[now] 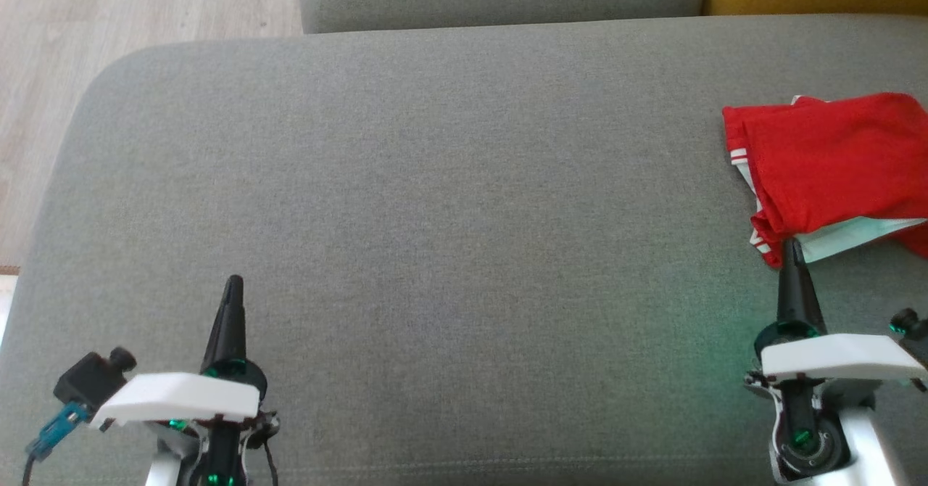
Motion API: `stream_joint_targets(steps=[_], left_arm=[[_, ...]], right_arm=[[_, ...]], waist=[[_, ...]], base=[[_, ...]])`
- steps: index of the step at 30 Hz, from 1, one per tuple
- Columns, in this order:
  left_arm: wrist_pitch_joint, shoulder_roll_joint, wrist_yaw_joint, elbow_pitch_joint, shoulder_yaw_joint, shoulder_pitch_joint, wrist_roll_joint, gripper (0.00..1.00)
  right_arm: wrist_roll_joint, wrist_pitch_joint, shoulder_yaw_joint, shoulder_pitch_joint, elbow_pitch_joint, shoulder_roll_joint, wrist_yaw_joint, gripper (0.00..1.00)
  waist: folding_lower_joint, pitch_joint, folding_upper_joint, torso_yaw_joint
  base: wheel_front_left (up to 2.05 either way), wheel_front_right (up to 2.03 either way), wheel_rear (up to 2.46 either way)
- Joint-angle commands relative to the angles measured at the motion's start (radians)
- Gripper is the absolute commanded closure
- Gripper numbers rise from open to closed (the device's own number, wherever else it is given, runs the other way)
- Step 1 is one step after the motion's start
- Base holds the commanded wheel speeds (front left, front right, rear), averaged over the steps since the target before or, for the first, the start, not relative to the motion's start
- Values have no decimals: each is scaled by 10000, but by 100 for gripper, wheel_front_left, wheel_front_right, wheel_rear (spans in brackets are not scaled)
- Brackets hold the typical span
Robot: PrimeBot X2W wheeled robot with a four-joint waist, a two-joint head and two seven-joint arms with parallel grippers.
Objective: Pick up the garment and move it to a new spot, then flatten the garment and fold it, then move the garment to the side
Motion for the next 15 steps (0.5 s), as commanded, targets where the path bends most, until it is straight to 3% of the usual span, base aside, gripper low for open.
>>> stream_joint_targets(steps=[1,15], left_arm=[[89,168,-115,-262,300,-562,-320,100],[457,193,-178,-95,555,-635,-1616,100]], right_arm=[[401,93,31,-254,-319,-210,19,100],[1963,455,-82,-235,-308,-226,22,100]], waist=[[0,-21,0,-2],[0,-156,0,-14]], base=[[0,0,0],[0,0,0]])
